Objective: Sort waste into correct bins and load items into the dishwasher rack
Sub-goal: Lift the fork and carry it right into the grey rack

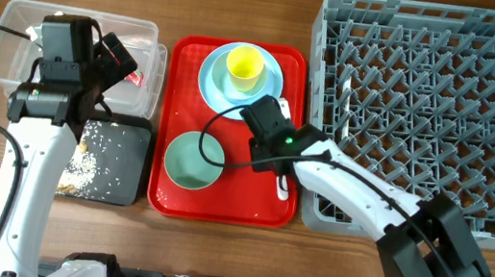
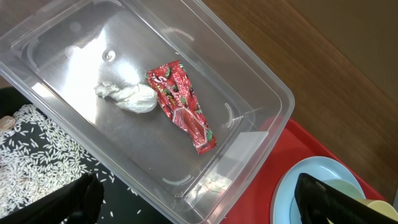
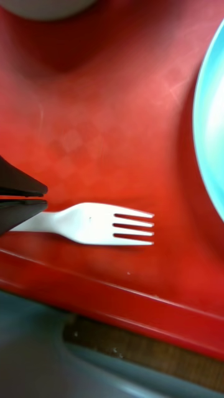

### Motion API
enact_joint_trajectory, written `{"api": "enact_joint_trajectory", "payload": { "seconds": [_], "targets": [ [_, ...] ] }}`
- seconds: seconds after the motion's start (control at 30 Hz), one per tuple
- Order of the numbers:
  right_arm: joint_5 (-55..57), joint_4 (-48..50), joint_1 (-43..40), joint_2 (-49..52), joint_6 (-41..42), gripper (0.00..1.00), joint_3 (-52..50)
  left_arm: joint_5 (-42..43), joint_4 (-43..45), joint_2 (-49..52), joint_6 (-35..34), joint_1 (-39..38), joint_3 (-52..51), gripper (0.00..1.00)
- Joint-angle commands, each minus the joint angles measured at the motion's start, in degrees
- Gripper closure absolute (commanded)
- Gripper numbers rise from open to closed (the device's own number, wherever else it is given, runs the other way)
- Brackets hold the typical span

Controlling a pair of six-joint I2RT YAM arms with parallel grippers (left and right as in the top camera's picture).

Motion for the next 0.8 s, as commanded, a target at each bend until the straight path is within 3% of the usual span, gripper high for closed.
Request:
{"api": "enact_joint_trajectory", "payload": {
  "seconds": [0.0,0.13,0.27,0.5,0.77],
  "targets": [
    [-0.83,-4.2,-0.98,-3.08,-0.15,0.92,6.56,-0.55,0.02,-0.37,0.09,0.15,0.66,0.0],
    [-0.9,-7.63,-1.55,-4.48,-0.2,0.66,8.63,-0.55,0.02,-0.37,0.09,0.15,0.66,0.0],
    [-1.29,-10.45,-1.62,-3.19,-0.09,0.69,6.6,-0.55,0.02,-0.37,0.09,0.15,0.66,0.0],
    [-0.17,-4.9,-1.64,0.31,-0.09,0.69,-0.07,-0.55,0.02,-0.37,0.09,0.15,0.66,0.0],
    [-0.22,-3.45,-1.57,5.75,-0.13,0.71,-0.79,-0.55,0.02,-0.37,0.09,0.15,0.66,0.0]
  ]
}}
